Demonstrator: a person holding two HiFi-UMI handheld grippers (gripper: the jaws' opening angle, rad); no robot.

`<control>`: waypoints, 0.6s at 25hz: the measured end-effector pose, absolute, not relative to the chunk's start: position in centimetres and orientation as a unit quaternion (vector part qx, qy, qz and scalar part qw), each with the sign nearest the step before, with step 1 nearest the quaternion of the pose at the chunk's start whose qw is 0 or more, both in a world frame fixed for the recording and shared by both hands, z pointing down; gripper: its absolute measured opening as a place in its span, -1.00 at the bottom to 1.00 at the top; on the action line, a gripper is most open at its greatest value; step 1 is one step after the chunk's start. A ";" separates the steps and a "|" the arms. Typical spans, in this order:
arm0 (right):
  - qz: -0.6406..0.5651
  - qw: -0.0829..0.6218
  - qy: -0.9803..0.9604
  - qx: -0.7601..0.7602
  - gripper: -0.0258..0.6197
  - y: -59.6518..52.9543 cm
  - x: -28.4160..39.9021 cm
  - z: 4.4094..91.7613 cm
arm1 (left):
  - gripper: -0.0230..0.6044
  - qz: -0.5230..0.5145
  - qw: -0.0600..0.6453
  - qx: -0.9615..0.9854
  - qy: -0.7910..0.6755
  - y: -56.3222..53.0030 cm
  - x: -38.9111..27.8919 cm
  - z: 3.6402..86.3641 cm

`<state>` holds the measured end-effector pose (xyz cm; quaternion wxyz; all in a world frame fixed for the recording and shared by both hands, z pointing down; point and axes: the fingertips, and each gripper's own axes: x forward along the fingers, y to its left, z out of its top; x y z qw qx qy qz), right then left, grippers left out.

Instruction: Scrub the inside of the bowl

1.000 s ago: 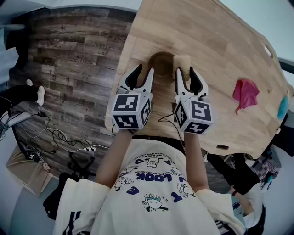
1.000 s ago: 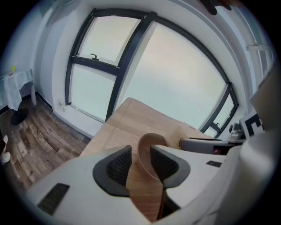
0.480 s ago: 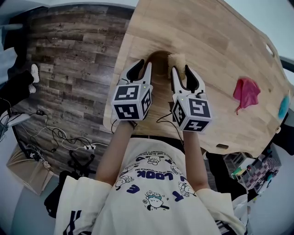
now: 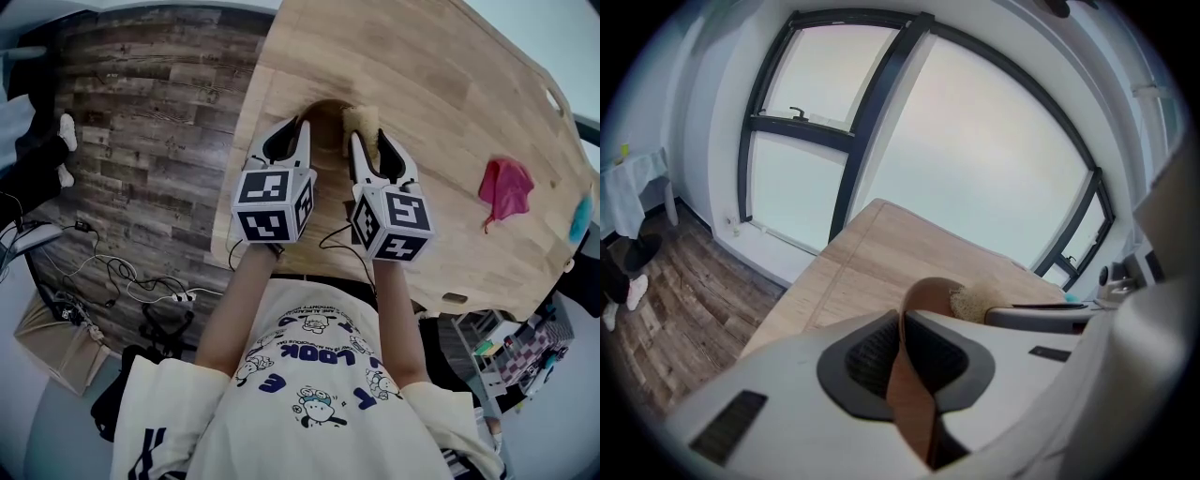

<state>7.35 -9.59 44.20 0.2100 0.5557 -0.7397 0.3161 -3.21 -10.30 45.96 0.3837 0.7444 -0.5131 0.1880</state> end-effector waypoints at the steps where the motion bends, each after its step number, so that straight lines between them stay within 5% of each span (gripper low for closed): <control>1: 0.319 0.210 -0.737 0.557 -0.47 -9.6 7.4 44.3 | -0.78 0.187 0.384 0.743 -0.515 -10.3 -3.2 46.0; 15: 0.388 0.163 -0.700 0.577 -0.53 -9.2 7.3 45.1 | -0.76 0.136 0.412 0.709 -0.556 -10.1 -3.7 46.1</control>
